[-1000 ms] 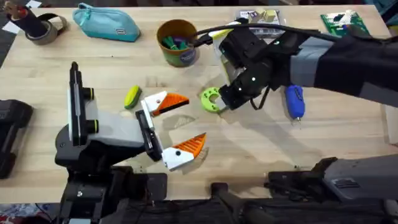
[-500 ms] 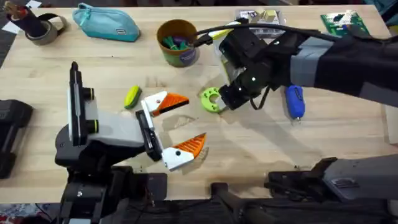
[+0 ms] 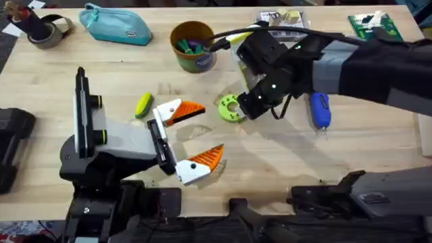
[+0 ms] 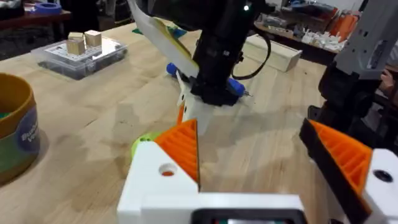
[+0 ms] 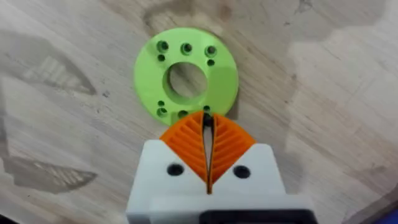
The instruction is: Pick up the gripper from the table and insert it into the empty holder that is missing its gripper. Then pick up a screw, insert it into the mounting hole, and use the screwdriver to tighten it. Finally, clean up the table by picking up the vegetable and placing it into the bucket.
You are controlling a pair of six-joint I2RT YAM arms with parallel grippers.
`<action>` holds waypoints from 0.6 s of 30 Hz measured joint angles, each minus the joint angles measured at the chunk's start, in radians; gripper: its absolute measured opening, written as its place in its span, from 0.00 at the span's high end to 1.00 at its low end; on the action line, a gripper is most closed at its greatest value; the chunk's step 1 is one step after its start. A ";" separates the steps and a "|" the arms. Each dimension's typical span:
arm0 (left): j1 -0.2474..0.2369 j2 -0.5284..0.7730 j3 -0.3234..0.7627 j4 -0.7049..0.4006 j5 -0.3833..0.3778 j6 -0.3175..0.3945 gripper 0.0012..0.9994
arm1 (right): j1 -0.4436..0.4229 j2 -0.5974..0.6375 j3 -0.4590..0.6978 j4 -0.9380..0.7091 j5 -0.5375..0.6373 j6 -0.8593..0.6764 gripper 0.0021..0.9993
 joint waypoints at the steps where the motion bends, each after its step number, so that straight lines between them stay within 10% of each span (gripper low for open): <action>1: 0.000 0.000 0.000 0.000 0.000 0.000 0.00 | 0.000 0.000 0.000 0.000 0.000 0.000 1.00; 18: 0.000 0.000 0.000 0.000 0.000 0.000 0.00 | 0.000 -0.075 -0.001 -0.009 0.000 0.000 1.00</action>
